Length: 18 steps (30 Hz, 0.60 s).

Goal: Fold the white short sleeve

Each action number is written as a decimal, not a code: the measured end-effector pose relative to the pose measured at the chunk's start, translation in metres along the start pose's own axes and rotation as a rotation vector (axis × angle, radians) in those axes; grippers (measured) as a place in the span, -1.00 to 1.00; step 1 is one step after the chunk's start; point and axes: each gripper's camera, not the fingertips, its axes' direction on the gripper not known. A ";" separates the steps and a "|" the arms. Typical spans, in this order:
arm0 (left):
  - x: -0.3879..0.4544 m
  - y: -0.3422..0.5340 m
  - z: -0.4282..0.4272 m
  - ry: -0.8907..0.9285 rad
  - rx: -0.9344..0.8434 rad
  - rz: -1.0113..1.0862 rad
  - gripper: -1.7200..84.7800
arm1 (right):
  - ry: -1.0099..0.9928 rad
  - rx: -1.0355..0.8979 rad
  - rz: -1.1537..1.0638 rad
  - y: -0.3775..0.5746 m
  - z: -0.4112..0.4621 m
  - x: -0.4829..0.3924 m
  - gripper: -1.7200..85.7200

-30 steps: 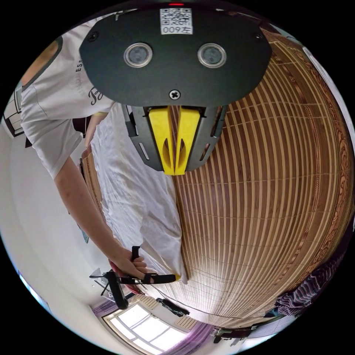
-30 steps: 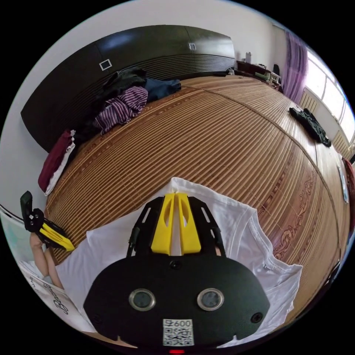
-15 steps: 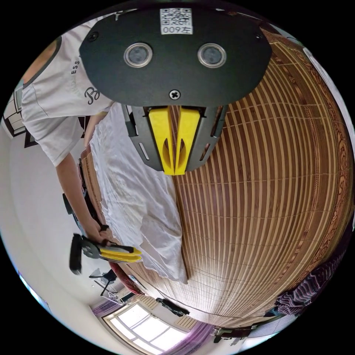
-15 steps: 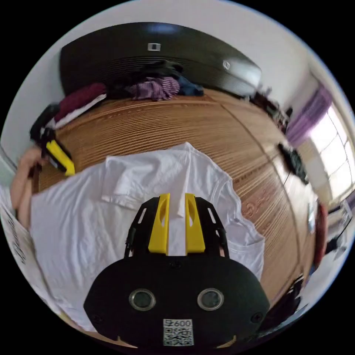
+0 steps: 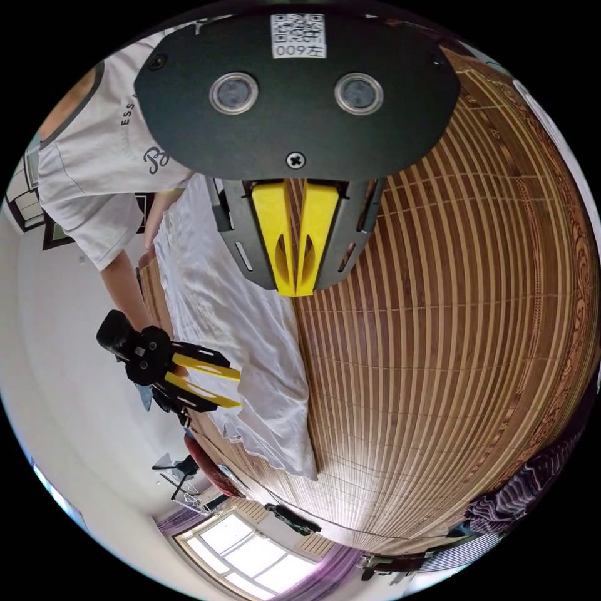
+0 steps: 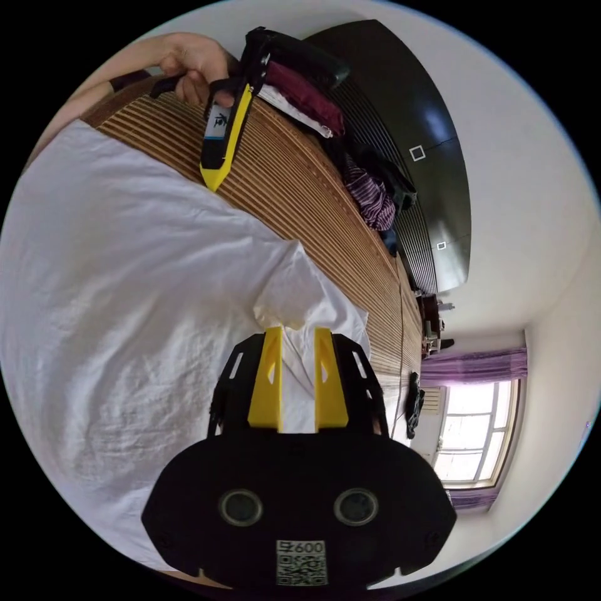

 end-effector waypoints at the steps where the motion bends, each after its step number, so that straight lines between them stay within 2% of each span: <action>1: -0.001 0.001 0.001 -0.002 0.000 0.001 -0.96 | 0.008 0.001 -0.011 0.004 0.004 -0.010 -0.91; 8: -0.016 0.009 0.010 0.004 0.002 0.000 -0.96 | 0.069 0.012 -0.018 0.042 0.012 -0.054 -0.98; 18: -0.037 0.030 0.027 0.008 0.003 0.001 -0.95 | 0.098 0.008 -0.033 0.086 0.000 -0.068 -0.98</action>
